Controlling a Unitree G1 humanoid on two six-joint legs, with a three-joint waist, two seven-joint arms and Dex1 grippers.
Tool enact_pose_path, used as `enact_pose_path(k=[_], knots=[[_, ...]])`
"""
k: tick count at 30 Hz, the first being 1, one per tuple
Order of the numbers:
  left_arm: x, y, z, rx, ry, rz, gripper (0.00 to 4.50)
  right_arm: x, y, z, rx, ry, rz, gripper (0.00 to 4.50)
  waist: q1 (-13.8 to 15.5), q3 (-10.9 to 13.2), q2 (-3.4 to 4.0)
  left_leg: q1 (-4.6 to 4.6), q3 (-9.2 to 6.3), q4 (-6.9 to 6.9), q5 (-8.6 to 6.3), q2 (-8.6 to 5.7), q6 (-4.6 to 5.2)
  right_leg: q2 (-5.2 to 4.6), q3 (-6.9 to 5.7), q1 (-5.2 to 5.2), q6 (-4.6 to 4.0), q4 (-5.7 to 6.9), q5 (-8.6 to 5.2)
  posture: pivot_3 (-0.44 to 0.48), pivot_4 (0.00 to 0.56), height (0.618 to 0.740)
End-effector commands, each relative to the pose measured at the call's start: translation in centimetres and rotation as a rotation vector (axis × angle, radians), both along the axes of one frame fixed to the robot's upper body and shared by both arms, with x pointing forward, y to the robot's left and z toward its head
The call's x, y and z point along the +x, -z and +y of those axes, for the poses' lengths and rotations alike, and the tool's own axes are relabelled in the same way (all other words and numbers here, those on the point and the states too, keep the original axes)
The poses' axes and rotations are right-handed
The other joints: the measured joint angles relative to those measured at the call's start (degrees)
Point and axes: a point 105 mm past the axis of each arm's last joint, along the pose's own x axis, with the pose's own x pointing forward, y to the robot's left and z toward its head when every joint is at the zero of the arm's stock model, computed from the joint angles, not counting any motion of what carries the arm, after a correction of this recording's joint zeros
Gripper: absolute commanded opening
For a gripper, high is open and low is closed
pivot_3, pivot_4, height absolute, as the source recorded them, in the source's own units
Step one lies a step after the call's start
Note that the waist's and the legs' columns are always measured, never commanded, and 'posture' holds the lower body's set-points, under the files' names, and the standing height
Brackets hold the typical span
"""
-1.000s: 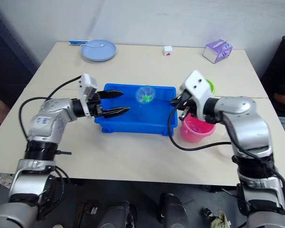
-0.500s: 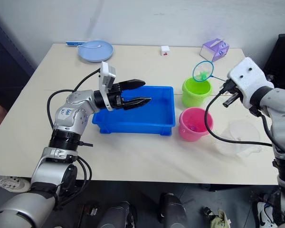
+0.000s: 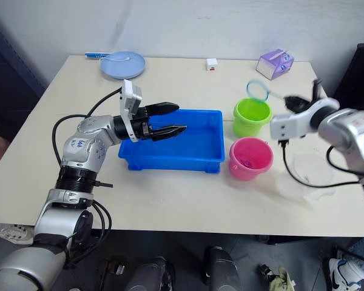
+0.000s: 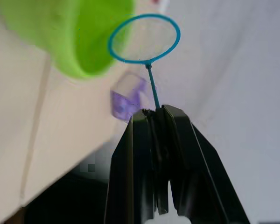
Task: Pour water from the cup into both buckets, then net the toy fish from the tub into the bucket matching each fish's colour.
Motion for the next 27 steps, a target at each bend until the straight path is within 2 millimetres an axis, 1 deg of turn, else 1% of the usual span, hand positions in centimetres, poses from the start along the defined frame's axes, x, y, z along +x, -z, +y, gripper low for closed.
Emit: enact_pose_path(k=[1,3,4,5,6,7,8,10,14,16,18,19,20,21,22,23,25,26,27], knots=[[-0.5,-0.9,0.3,-0.005,0.006,-0.052,4.5,-0.6,0.4,0.3,-0.062,-0.038,0.031,0.78,0.07,0.0,-0.01,0.0,-0.03,0.0,0.0,0.01,0.0,0.0,-0.03,0.02,0.0,-0.02,0.0,0.0,0.15,0.739],[-0.6,-0.6,0.3,0.01,0.011,-0.05,4.5,-0.8,0.1,0.1,0.126,-0.036,0.043,0.78,0.11,0.0,-0.01,-0.01,-0.02,0.01,0.0,-0.02,0.0,-0.02,-0.04,0.05,0.0,-0.04,0.0,0.0,0.15,0.739],[-0.7,-0.5,0.4,0.014,0.012,-0.049,4.5,-0.9,-0.1,0.0,0.182,-0.035,0.047,0.78,0.07,0.01,-0.01,-0.02,-0.01,0.04,0.0,-0.02,0.0,-0.02,-0.03,0.06,0.0,-0.03,0.0,0.0,0.15,0.739],[-1.0,-0.3,0.7,0.036,0.022,-0.046,4.5,-1.3,-0.4,0.8,0.376,-0.075,0.076,0.78,0.07,0.01,-0.01,-0.02,0.01,0.05,0.0,-0.04,0.01,-0.03,-0.02,0.06,0.01,-0.02,0.01,0.0,0.15,0.739],[-1.3,-0.1,1.0,0.05,0.029,-0.043,4.5,-1.6,-0.6,1.4,0.499,-0.113,0.105,0.78,0.07,0.01,-0.02,-0.02,0.02,0.04,0.01,-0.06,0.01,-0.04,-0.01,0.05,0.02,0.0,0.01,0.0,0.15,0.739],[-1.8,0.2,1.5,0.078,0.044,-0.035,4.5,-2.4,-0.9,2.6,0.687,-0.173,0.154,0.78,0.0,0.01,-0.02,-0.03,-0.02,0.05,0.0,-0.04,0.01,-0.02,-0.04,0.05,0.02,0.02,0.01,0.0,0.15,0.739],[-2.7,0.8,2.3,0.12,0.074,-0.022,4.5,-3.4,-0.8,3.9,0.832,-0.24,0.234,0.78,-0.09,0.01,-0.01,-0.02,-0.03,0.04,0.01,-0.04,0.01,0.0,-0.04,0.04,0.02,0.02,0.01,0.0,0.15,0.739],[-4.4,1.8,3.8,0.186,0.113,0.018,4.5,-5.1,-0.5,5.6,0.988,-0.315,0.344,0.78,-0.35,0.0,0.01,-0.01,-0.05,0.02,0.01,0.08,0.01,0.1,-0.04,0.02,0.01,0.02,0.01,0.0,0.15,0.739],[-6.8,3.4,6.6,0.275,0.128,0.114,4.5,-8.1,1.4,8.8,1.218,-0.42,0.65,0.78,0.06,0.0,0.03,0.02,-0.15,0.06,0.01,0.14,-0.01,0.07,-0.07,0.06,-0.12,0.07,0.02,0.0,0.15,0.739],[-7.7,4.2,7.9,0.312,0.104,0.153,4.5,-9.9,2.9,10.8,1.233,-0.474,0.821,0.78,0.27,0.0,0.03,0.02,-0.16,0.14,0.0,0.11,0.01,-0.02,-0.05,0.13,-0.17,0.03,0.06,0.0,0.15,0.739],[-8.7,4.9,9.3,0.356,0.074,0.189,4.5,-11.7,4.9,12.6,1.222,-0.503,1.008,0.78,0.42,0.0,0.02,0.02,-0.22,0.13,-0.02,0.07,0.04,-0.08,-0.06,0.17,-0.18,-0.03,0.07,0.0,0.15,0.739],[-9.2,5.3,9.9,0.384,0.061,0.203,4.5,-12.4,5.8,13.4,1.227,-0.514,1.088,0.78,0.29,0.01,0.02,-0.01,-0.24,0.12,-0.02,0.05,0.05,-0.1,-0.07,0.16,-0.18,-0.08,0.07,0.0,0.15,0.739],[-9.6,5.5,10.2,0.402,0.053,0.211,4.5,-12.8,6.3,13.9,1.231,-0.521,1.136,0.78,0.26,0.01,0.02,0.0,-0.24,0.07,-0.04,0.05,0.07,-0.1,-0.07,0.16,-0.18,-0.11,0.07,0.0,0.15,0.739],[-9.8,5.6,10.4,0.417,0.049,0.212,4.5,-12.9,6.8,14.1,1.229,-0.512,1.155,0.78,0.26,0.01,0.02,0.0,-0.25,0.06,-0.04,0.05,0.07,-0.11,-0.08,0.17,-0.18,-0.13,0.07,0.0,0.15,0.739],[-10.1,5.9,10.9,0.44,0.035,0.219,4.5,-13.0,8.0,14.7,1.214,-0.493,1.193,0.78,0.34,0.01,0.02,0.0,-0.24,0.06,-0.04,0.03,0.07,-0.11,-0.08,0.16,-0.18,-0.13,0.07,0.0,0.15,0.739],[-10.3,6.1,11.2,0.454,0.026,0.224,4.5,-13.1,8.9,15.1,1.202,-0.478,1.217,0.78,0.31,0.0,0.0,-0.02,-0.25,0.07,-0.04,0.01,0.08,-0.14,-0.09,0.16,-0.18,-0.12,0.07,0.0,0.15,0.739],[-10.7,6.8,12.2,0.511,-0.008,0.228,4.5,-13.1,11.6,16.3,1.162,-0.449,1.261,0.78,0.29,0.0,0.0,0.02,-0.25,0.07,-0.04,0.0,0.07,-0.15,-0.09,0.18,-0.18,-0.12,0.07,0.0,0.15,0.739],[-10.9,7.0,12.4,0.524,-0.016,0.228,4.5,-13.1,12.3,16.5,1.146,-0.441,1.271,0.78,0.19,-0.01,-0.02,0.02,-0.24,0.08,-0.04,0.0,0.07,-0.14,-0.08,0.18,-0.18,-0.12,0.07,0.0,0.15,0.739],[-10.9,7.1,12.6,0.528,-0.029,0.23,4.5,-12.9,13.4,16.8,1.109,-0.425,1.272,0.78,0.1,-0.01,-0.02,0.03,-0.24,0.05,-0.04,0.01,0.07,-0.13,-0.09,0.18,-0.18,-0.11,0.07,0.0,0.15,0.739]])
